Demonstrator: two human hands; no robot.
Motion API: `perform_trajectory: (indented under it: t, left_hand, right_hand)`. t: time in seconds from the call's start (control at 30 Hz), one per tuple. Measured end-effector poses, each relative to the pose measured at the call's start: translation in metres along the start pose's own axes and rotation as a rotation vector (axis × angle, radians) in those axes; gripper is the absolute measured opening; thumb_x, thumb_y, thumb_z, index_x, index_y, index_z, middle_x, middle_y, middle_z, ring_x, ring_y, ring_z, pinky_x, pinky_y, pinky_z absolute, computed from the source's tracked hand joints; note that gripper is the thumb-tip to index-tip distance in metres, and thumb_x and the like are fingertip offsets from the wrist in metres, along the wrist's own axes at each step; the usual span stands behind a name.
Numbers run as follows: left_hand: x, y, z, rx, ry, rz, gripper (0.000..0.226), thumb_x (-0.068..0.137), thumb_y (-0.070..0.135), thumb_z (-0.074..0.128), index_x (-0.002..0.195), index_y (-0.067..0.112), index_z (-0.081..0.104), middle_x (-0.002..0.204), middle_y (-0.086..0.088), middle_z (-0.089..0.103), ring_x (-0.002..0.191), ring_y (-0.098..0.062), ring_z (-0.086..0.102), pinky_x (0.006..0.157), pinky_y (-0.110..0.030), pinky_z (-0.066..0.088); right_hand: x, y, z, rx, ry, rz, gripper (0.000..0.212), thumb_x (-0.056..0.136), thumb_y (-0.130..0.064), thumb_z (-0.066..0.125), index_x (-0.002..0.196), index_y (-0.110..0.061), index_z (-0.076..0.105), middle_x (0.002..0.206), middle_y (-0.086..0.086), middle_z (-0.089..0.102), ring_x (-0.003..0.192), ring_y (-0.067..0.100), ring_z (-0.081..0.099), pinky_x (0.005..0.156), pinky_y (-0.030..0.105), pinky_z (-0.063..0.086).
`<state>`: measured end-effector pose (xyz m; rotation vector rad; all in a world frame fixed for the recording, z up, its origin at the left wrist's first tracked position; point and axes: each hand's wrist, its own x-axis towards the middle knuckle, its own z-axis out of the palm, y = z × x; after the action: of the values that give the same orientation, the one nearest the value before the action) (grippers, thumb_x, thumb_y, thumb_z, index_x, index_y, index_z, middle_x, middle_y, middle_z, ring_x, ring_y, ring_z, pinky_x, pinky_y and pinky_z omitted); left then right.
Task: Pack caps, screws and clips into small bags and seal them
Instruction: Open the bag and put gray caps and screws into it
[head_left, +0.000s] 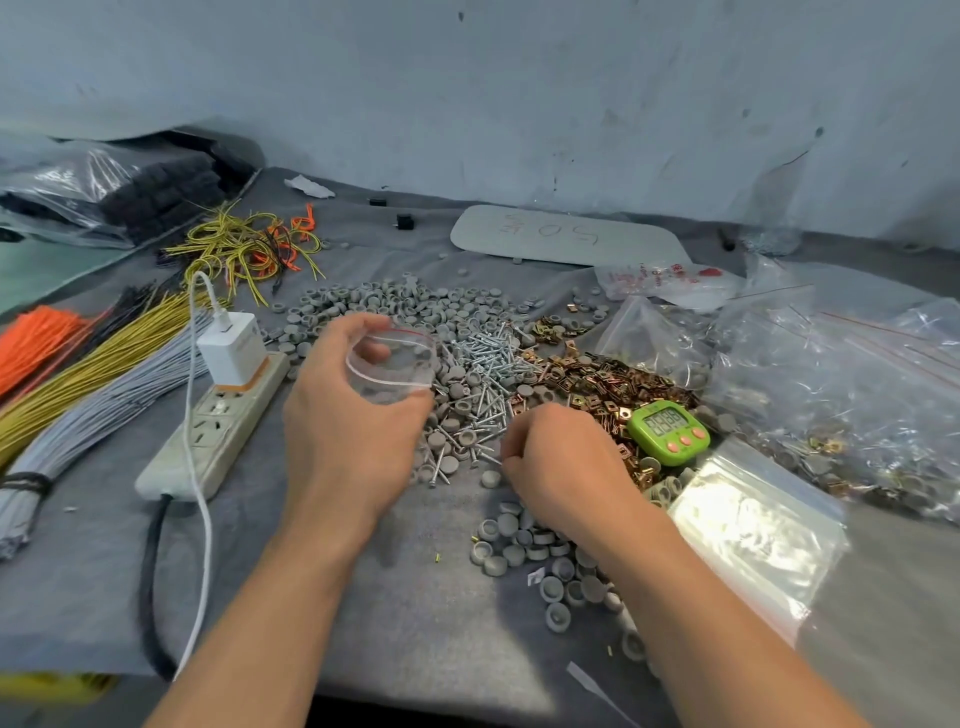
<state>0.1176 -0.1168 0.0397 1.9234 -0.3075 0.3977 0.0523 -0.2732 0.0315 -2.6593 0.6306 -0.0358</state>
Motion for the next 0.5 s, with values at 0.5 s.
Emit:
perform_trajectory:
  t: [0.5]
  left_hand:
    - [-0.009,-0.003,0.016,0.133,-0.278,0.036,0.070,0.070,0.019,0.081,0.122,0.054,0.050,0.099,0.026,0.059,0.086,0.017,0.053,0.063,-0.004,0.038]
  right_hand:
    - [-0.001,0.001,0.001,-0.121,0.037,-0.043,0.013,0.091,-0.012,0.064,0.092,-0.024,0.069,0.094,0.001,0.070,0.090,0.026,0.065,0.088,0.039,0.050]
